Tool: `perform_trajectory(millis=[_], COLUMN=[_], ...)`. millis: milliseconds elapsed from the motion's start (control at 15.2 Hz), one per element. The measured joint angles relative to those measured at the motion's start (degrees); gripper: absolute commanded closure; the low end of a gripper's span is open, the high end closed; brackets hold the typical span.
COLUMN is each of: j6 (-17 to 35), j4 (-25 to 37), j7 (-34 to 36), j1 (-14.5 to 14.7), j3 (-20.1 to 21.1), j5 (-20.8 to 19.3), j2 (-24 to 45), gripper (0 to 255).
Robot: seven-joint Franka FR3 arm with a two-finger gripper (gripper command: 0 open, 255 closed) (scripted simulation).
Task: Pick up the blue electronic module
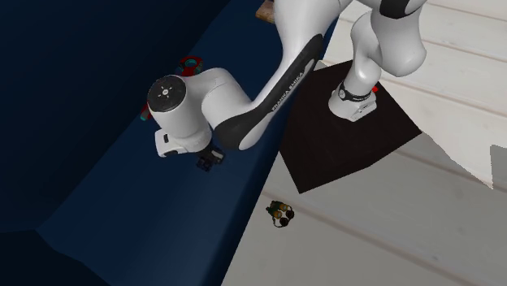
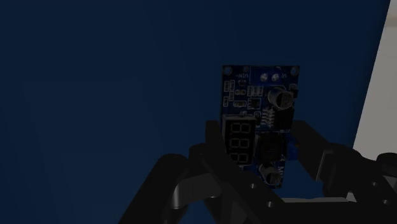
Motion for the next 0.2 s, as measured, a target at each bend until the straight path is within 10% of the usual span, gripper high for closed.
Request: perform_trajectory(millis=[198], j6=[-1.6], j4=[0.6], j7=[-0.1], j1=[0.0], j3=[0.0], j5=[0.1], j2=[-1.0], gripper=[255])
